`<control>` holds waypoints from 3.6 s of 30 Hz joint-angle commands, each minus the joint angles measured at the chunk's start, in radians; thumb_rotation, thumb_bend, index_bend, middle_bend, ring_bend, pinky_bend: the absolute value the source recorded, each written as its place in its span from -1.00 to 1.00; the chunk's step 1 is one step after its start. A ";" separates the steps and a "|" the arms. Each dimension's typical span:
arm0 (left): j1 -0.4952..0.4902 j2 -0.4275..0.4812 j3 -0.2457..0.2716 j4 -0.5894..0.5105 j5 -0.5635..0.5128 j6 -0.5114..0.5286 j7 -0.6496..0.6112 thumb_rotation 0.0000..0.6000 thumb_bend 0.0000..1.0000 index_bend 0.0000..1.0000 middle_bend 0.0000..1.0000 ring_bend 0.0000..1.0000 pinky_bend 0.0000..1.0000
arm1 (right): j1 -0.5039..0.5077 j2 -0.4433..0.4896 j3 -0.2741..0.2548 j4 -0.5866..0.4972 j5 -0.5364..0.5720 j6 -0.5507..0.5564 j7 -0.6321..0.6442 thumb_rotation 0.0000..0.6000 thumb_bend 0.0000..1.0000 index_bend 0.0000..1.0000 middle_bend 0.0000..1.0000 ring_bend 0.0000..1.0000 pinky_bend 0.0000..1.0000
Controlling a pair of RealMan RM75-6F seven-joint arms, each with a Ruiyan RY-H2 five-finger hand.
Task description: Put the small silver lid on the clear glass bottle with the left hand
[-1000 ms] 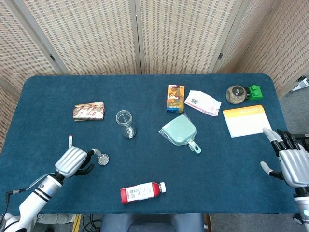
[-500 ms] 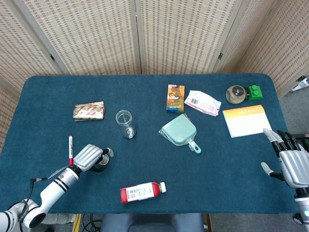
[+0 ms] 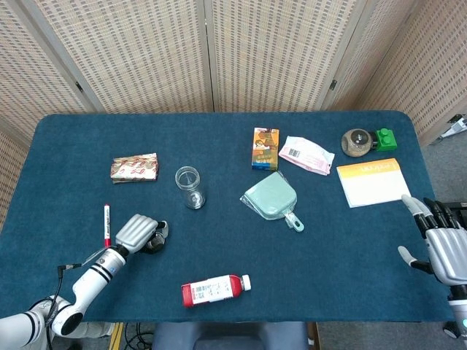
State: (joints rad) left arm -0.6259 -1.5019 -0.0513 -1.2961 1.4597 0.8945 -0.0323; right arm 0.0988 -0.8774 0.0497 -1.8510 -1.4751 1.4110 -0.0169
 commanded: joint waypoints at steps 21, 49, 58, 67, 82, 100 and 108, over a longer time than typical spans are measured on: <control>-0.009 -0.018 0.013 0.037 -0.042 -0.011 0.019 1.00 -0.11 0.21 1.00 1.00 1.00 | -0.012 0.001 -0.002 0.012 -0.003 0.011 0.017 1.00 -0.52 -0.99 -0.76 -0.93 -0.87; -0.025 0.157 -0.003 -0.162 -0.038 0.018 0.058 1.00 -0.11 0.24 1.00 1.00 1.00 | -0.017 0.003 -0.001 0.008 -0.009 0.018 0.015 1.00 -0.53 -0.99 -0.76 -0.93 -0.87; -0.061 0.295 -0.069 -0.334 -0.021 0.051 0.060 1.00 -0.11 0.23 1.00 1.00 1.00 | -0.013 0.003 0.000 0.007 -0.010 0.013 0.012 1.00 -0.53 -0.99 -0.76 -0.93 -0.87; -0.121 0.367 -0.163 -0.418 -0.087 0.035 0.055 1.00 -0.11 0.23 1.00 1.00 1.00 | -0.012 0.004 0.000 0.007 -0.014 0.012 0.013 1.00 -0.53 -0.99 -0.76 -0.93 -0.87; -0.255 0.331 -0.256 -0.380 -0.240 -0.059 0.082 1.00 -0.11 0.23 1.00 1.00 1.00 | -0.007 0.007 -0.001 0.008 -0.015 0.002 0.013 1.00 -0.53 -0.99 -0.76 -0.93 -0.87; -0.372 0.208 -0.259 -0.203 -0.379 -0.099 0.193 1.00 -0.12 0.24 1.00 1.00 1.00 | -0.008 0.012 -0.005 0.025 -0.002 -0.010 0.028 1.00 -0.53 -0.99 -0.76 -0.93 -0.87; -0.389 0.186 -0.251 -0.156 -0.415 -0.098 0.220 1.00 -0.11 0.24 1.00 1.00 1.00 | -0.012 0.012 -0.008 0.032 0.000 -0.009 0.035 1.00 -0.52 -0.99 -0.76 -0.93 -0.87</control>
State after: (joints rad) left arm -1.0130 -1.3140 -0.3034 -1.4534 1.0476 0.7962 0.1855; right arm 0.0863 -0.8654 0.0420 -1.8193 -1.4749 1.4023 0.0181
